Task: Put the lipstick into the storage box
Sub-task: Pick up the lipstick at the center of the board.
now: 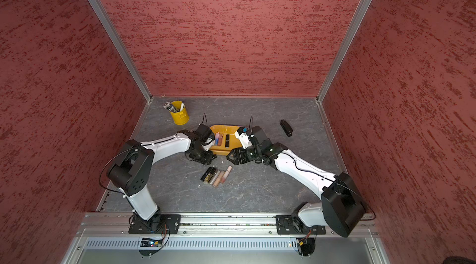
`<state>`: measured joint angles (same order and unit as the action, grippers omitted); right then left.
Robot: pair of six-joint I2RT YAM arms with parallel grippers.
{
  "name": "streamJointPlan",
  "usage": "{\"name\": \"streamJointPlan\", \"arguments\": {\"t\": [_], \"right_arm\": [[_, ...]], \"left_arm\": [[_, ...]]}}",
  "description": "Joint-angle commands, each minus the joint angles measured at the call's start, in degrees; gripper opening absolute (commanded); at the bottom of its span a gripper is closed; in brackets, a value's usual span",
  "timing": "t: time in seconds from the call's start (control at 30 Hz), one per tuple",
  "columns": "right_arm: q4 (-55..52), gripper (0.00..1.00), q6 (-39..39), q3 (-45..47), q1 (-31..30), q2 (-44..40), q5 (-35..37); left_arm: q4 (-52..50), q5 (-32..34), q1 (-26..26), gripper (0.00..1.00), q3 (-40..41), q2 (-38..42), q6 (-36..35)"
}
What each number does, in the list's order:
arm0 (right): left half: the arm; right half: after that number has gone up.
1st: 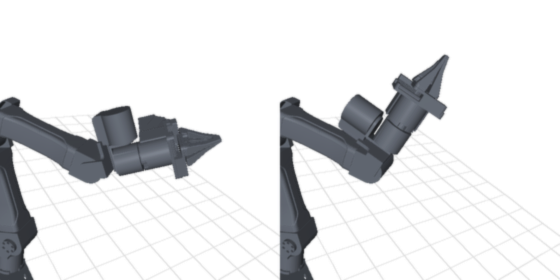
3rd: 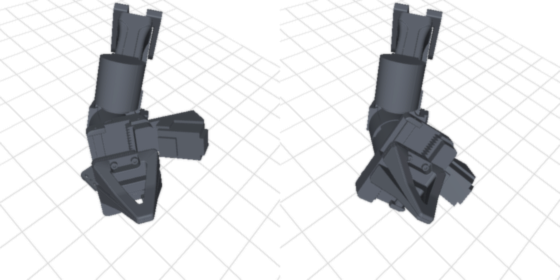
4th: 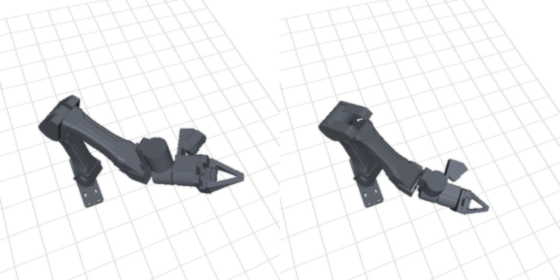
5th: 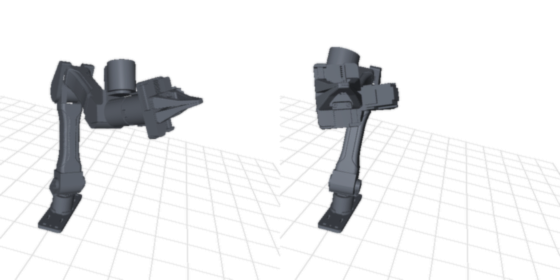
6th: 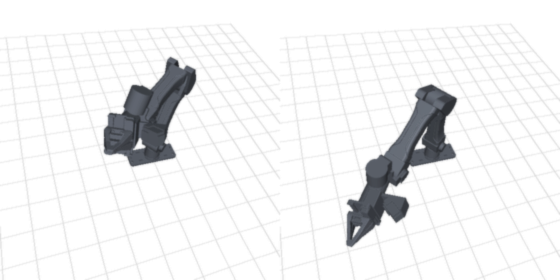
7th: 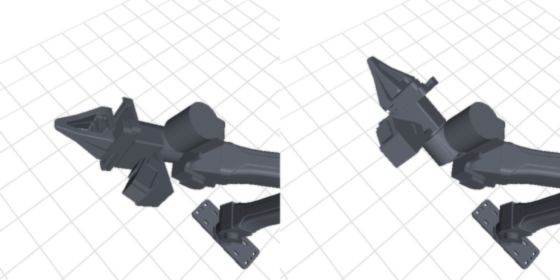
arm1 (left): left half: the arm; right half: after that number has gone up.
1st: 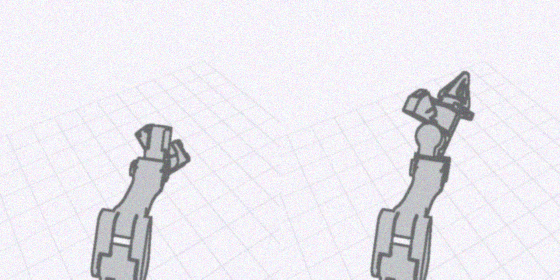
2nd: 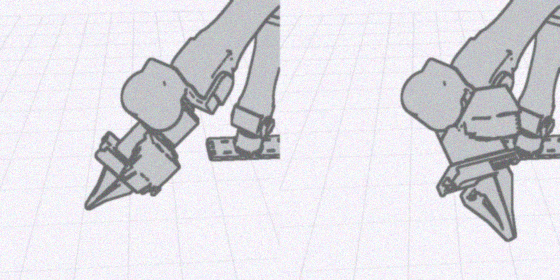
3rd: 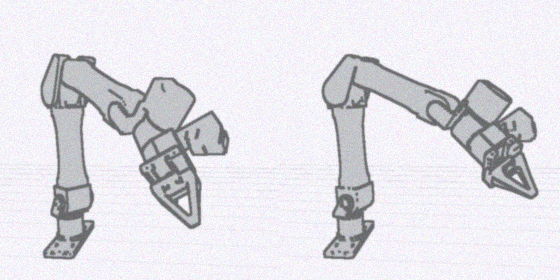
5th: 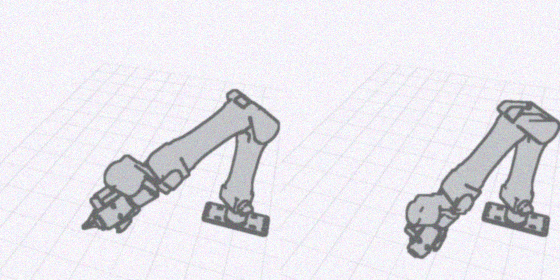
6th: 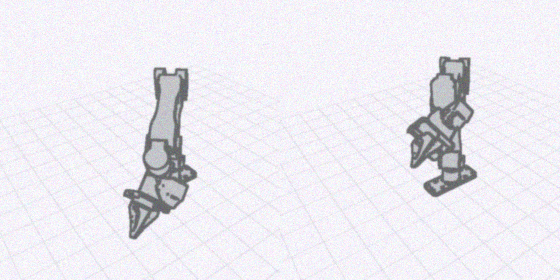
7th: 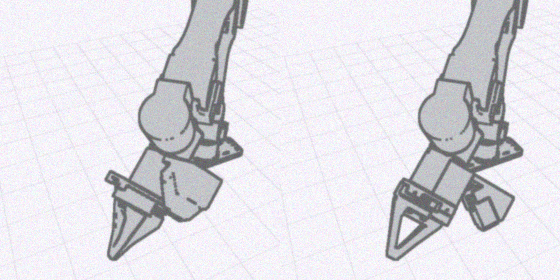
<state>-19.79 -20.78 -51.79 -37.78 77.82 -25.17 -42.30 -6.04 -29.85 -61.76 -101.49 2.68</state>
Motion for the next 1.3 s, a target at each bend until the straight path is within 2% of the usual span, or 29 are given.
{"name": "streamJointPlan", "arguments": {"t": [0.0, 0.33, 0.5, 0.7, 0.87, 1.0, 1.27], "right_arm": [[0.6, 0.78, 0.0, 0.5, -0.3, -0.1, 1.8], [0.7, 0.78, -0.2, 0.7, -0.2, -1.0, 2.1], [0.6, 0.78, -0.2, 0.6, -0.3, -1.6, 2.0], [1.0, 0.78, -0.9, 0.4, -0.2, -1.9, 1.2], [2.1, 0.78, -2.1, -0.3, -0.3, -1.6, -0.3], [3.7, 0.78, -3.2, -1.8, -0.2, -0.3, -2.8], [11.6, 0.78, -8.2, -5.8, -0.2, 3.5, -11.3]], "left_arm": [[-2.3, 0.5, -0.5, 0.39, -1.1, -1.3, -0.4], [-5.1, -0.2, -0.9, 0.26, -0.4, -1.3, 0.0], [-5.6, -0.4, -0.7, 0.26, 0.2, 0.2, 0.9], [-7.0, -1.4, 0.5, 0.25, 1.2, 5.8, 2.4], [-8.6, -3.1, 4.0, 0.24, 2.3, 13.7, 3.4], [-7.9, -8.8, 7.8, 0.25, 3.8, 22.1, 4.7], [2.9, -28.8, 12.3, 0.25, 8.0, 35.2, 10.6]]}}
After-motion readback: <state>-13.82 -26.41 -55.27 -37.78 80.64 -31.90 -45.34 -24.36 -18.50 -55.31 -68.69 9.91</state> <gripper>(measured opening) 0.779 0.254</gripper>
